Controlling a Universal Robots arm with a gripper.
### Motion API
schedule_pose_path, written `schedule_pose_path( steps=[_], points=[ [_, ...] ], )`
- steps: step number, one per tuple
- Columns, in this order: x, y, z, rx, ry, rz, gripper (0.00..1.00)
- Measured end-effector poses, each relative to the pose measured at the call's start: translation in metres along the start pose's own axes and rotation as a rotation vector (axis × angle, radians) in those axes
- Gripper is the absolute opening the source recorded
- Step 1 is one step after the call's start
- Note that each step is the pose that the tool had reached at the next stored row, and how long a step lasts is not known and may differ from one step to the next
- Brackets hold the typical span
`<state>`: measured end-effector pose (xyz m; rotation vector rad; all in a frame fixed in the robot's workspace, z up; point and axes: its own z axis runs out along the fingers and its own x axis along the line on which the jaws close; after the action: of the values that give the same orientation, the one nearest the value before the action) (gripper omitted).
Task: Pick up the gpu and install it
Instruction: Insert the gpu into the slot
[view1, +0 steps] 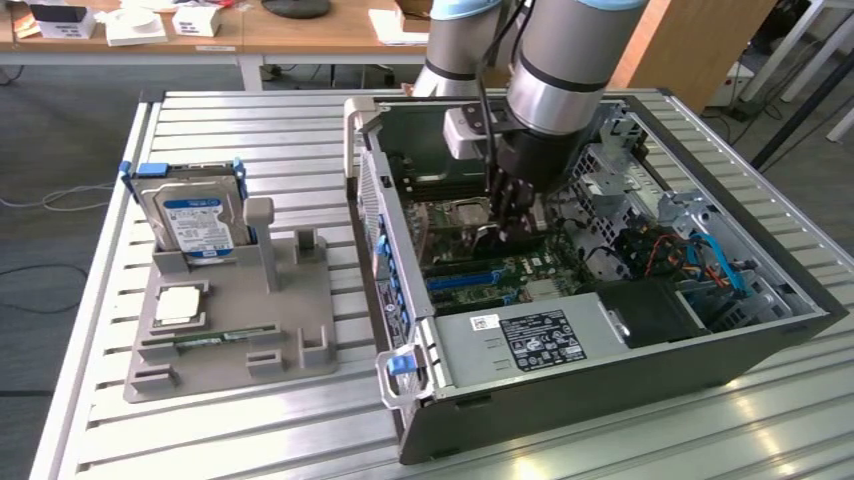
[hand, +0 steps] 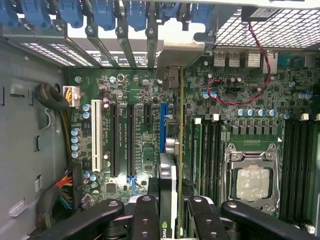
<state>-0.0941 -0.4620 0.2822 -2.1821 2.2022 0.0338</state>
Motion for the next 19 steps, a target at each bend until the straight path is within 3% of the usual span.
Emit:
schedule_pose_path(
  steps=[19],
  points=[
    [0.0002,0.0066,0.0035,-0.0001,0.0019,0.0,0.27]
  ],
)
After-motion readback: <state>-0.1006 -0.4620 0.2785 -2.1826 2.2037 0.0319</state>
